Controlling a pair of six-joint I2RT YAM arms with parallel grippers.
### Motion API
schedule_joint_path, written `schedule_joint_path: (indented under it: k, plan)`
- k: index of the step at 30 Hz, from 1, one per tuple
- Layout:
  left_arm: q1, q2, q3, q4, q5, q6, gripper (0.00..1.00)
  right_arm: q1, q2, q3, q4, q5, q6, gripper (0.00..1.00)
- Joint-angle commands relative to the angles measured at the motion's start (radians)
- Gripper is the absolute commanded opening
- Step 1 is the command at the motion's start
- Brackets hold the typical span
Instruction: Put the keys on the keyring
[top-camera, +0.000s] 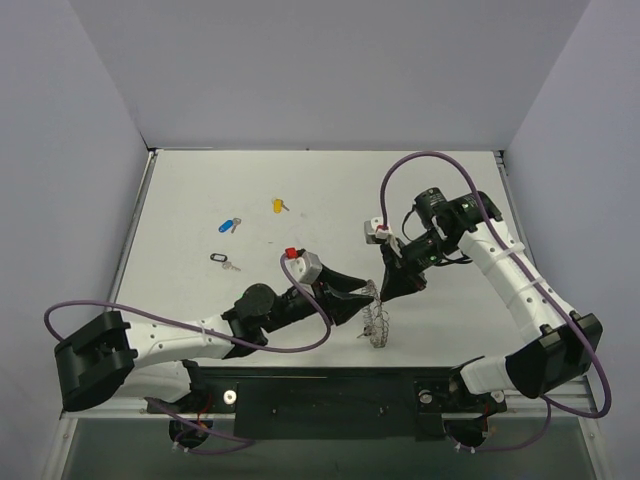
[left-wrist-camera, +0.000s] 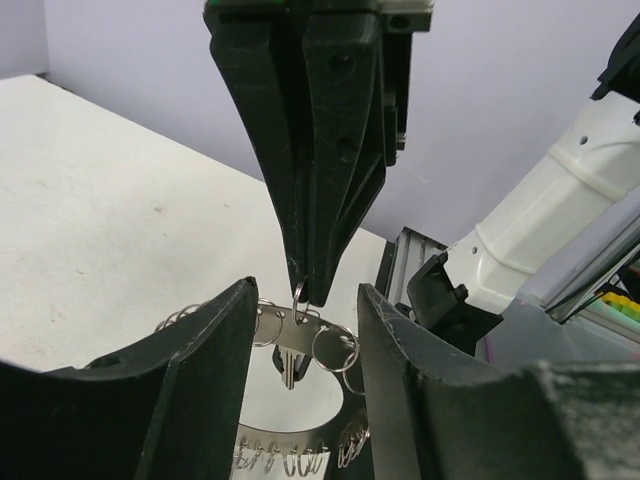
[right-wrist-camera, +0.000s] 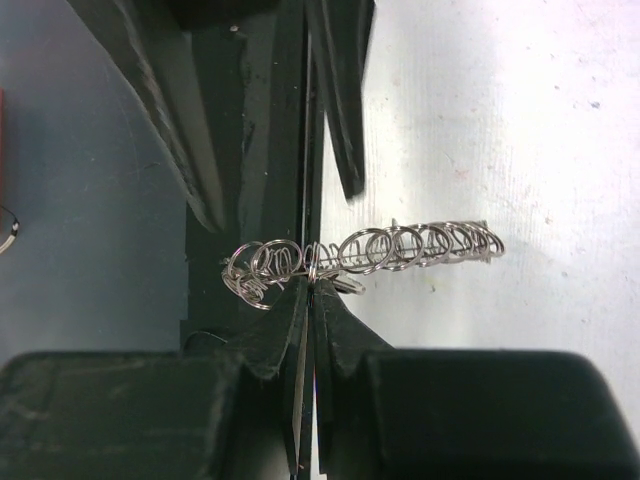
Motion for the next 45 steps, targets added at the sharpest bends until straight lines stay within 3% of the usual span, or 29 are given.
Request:
schedule_joint_path:
  k: [1, 13, 21, 26, 35, 45]
  plan:
    - [0.018, -0.099, -0.006, -0.065, -0.038, 0.005, 0.57, -0.055, -0.06, -0.021, -0.015, -0.013, 0.037, 0.0]
    - [0.229, -0.348, 0.116, -0.805, -0.079, -0.008, 0.72, -0.293, -0.092, -0.01, -0.001, 0.132, 0.098, 0.0]
    - [0.347, -0.425, 0.219, -1.174, -0.106, 0.187, 0.74, -0.484, -0.023, 0.101, 0.068, 0.314, 0.205, 0.0]
    - [0.347, -0.457, 0.172, -1.216, -0.166, 0.29, 0.75, -0.538, 0.022, 0.136, 0.145, 0.466, 0.285, 0.0]
    - [0.347, -0.489, 0.135, -1.205, -0.17, 0.337, 0.76, -0.554, 0.101, 0.177, 0.214, 0.673, 0.379, 0.0]
    - [0.344, -0.5, 0.127, -1.214, -0.185, 0.342, 0.79, -0.548, 0.366, 0.335, 0.229, 0.748, 0.419, 0.0]
